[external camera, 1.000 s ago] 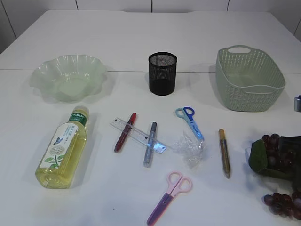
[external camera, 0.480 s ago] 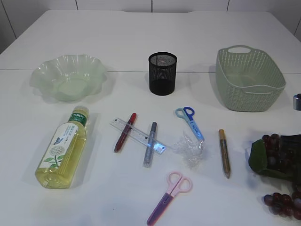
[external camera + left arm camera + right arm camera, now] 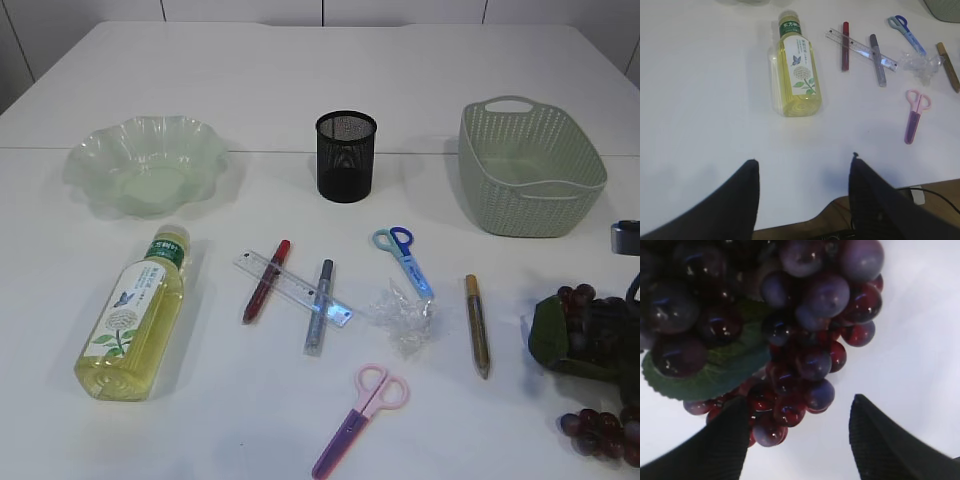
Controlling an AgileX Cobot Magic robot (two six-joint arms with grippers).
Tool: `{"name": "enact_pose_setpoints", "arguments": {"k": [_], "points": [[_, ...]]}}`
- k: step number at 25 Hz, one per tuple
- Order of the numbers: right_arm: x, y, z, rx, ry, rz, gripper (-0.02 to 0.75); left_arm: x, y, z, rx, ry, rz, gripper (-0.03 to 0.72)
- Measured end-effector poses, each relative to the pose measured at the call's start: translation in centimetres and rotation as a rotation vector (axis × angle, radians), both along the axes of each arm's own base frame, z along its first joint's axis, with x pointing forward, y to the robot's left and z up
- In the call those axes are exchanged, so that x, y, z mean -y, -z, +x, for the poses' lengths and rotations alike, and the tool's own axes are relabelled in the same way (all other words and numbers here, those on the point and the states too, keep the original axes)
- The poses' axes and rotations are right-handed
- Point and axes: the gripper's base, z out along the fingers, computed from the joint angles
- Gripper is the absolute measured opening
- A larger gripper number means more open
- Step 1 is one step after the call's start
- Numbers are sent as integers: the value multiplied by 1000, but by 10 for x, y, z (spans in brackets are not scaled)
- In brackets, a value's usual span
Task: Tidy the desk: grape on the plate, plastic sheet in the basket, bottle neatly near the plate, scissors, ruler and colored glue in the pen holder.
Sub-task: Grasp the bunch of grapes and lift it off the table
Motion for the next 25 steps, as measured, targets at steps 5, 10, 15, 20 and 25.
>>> {"name": "enact_pose_setpoints", "arguments": {"k": [5,10,15,20,25], "points": [[0,7,1,-25,4,1,491,0,0,0,-4,1,1,423],[0,14,2,-52,5,-1,491,0,0,0,-5,1,1,423],[0,19,3,-66,2,-4,491,0,0,0,-5,1,1,423],[1,20,6,-47,-16,-20,491,0,0,0,-5,1,1,423],[2,22,7,-39,-23,-26,491,0,0,0,-5,1,1,423]]}}
